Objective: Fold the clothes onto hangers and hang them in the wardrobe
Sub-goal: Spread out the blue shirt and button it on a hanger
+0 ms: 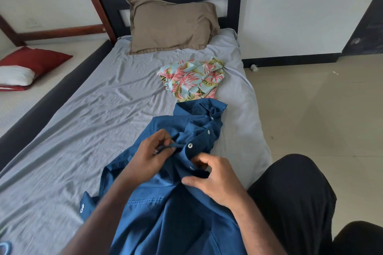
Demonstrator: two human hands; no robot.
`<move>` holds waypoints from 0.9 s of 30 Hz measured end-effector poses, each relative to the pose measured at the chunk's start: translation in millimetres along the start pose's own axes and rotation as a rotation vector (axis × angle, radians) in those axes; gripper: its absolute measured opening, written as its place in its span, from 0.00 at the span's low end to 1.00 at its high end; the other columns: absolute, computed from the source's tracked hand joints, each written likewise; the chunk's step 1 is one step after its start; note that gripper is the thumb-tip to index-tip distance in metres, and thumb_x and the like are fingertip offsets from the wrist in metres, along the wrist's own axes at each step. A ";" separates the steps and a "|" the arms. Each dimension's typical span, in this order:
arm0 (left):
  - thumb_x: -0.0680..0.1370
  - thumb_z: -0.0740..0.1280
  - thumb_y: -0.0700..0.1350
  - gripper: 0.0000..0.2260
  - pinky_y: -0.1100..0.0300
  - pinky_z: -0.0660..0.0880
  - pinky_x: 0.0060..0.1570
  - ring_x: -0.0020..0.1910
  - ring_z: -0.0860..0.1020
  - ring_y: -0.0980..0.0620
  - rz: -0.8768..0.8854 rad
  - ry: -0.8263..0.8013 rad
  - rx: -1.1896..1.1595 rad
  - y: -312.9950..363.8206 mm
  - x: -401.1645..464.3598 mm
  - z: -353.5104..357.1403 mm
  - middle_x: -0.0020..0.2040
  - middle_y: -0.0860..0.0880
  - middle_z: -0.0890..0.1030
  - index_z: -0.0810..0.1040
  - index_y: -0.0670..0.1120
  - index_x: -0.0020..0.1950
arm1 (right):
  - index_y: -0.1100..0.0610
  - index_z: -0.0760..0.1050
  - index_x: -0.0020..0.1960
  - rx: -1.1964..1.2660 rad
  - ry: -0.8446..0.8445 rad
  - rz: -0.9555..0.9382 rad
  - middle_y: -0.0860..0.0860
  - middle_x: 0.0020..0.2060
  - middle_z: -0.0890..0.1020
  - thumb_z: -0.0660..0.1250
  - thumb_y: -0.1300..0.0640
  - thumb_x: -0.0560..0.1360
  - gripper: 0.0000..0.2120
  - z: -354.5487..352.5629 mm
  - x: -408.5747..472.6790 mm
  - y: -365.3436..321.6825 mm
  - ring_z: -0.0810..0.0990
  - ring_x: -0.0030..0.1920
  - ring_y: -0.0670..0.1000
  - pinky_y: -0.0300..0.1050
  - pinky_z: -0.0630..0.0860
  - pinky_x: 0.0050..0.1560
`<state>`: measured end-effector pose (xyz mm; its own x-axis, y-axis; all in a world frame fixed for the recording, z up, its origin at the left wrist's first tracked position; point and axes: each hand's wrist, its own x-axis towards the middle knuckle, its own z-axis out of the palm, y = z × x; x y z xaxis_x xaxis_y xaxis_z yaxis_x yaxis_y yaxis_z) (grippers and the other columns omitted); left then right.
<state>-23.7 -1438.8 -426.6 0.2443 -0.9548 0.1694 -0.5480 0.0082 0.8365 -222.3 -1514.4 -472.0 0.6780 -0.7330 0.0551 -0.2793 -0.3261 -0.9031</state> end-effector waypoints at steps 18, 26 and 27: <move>0.71 0.76 0.41 0.03 0.71 0.76 0.39 0.36 0.83 0.60 -0.172 -0.052 0.081 22.4 29.2 -100.3 0.36 0.49 0.86 0.86 0.49 0.40 | 0.54 0.85 0.48 0.061 -0.267 0.092 0.59 0.43 0.86 0.73 0.59 0.78 0.03 -121.0 38.3 -17.2 0.83 0.43 0.52 0.46 0.78 0.54; 0.77 0.67 0.34 0.10 0.72 0.70 0.47 0.46 0.77 0.62 0.080 0.518 0.436 49.2 58.4 -54.9 0.47 0.53 0.85 0.86 0.46 0.51 | 0.55 0.81 0.41 -0.112 0.170 -0.030 0.43 0.23 0.74 0.69 0.59 0.77 0.07 -91.2 77.0 -55.4 0.70 0.25 0.43 0.33 0.64 0.28; 0.77 0.67 0.35 0.10 0.69 0.71 0.47 0.45 0.78 0.62 0.084 0.505 0.418 48.3 47.7 -41.3 0.47 0.53 0.85 0.86 0.46 0.51 | 0.55 0.81 0.40 -0.121 0.171 -0.056 0.44 0.23 0.74 0.71 0.56 0.77 0.07 -83.9 70.0 -54.1 0.70 0.26 0.44 0.33 0.64 0.28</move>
<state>-5.5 -1471.6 -356.5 0.4763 -0.6984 0.5342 -0.8212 -0.1362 0.5541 -216.8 -1598.1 -383.6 0.5725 -0.7989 0.1842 -0.3310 -0.4307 -0.8396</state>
